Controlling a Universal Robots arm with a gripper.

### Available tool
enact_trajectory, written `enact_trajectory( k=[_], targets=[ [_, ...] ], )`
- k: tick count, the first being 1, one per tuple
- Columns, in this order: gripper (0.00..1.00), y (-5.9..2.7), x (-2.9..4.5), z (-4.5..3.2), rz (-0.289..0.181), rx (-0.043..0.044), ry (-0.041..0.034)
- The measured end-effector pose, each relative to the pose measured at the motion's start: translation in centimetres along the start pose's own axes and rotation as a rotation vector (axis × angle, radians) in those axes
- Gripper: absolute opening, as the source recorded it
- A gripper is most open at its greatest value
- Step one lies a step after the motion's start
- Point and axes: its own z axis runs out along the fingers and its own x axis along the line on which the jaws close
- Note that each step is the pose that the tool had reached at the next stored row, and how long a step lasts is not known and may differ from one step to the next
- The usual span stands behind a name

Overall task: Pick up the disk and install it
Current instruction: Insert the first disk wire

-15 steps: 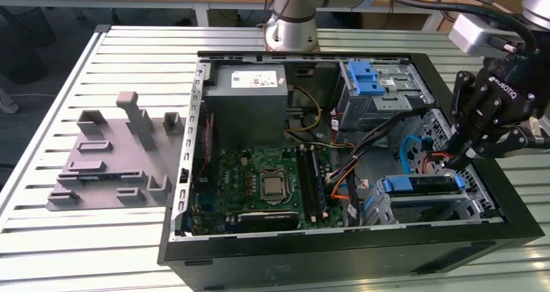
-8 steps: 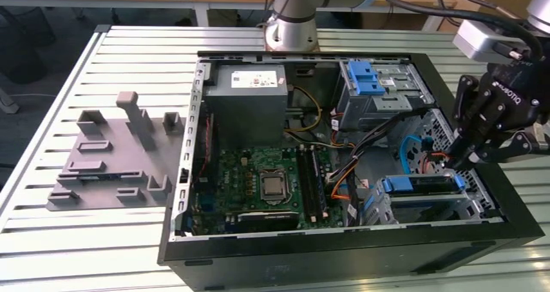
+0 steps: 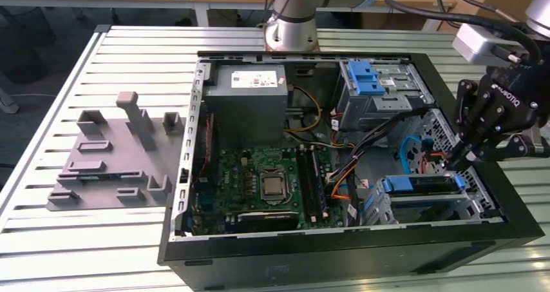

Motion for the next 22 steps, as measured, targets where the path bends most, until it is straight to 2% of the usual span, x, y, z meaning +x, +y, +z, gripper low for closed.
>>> enact_trajectory(
  k=[1, 2, 12, 17, 22],
  targets=[
    [0.22, 0.05, 0.05, 0.01, 0.0, 0.0, -0.0001],
    [0.16, 0.12, 0.08, 0.02, 0.0, 0.0, -0.0002],
    [0.16, 0.67, 0.22, 0.4, -0.001, -0.0005, -0.0104],
    [0.16, 0.71, 0.66, 0.57, -0.001, -0.0004, -0.0105],
    [0.16, 1.0, 0.67, 0.84, -0.001, -0.0005, -0.0108]
  ],
)
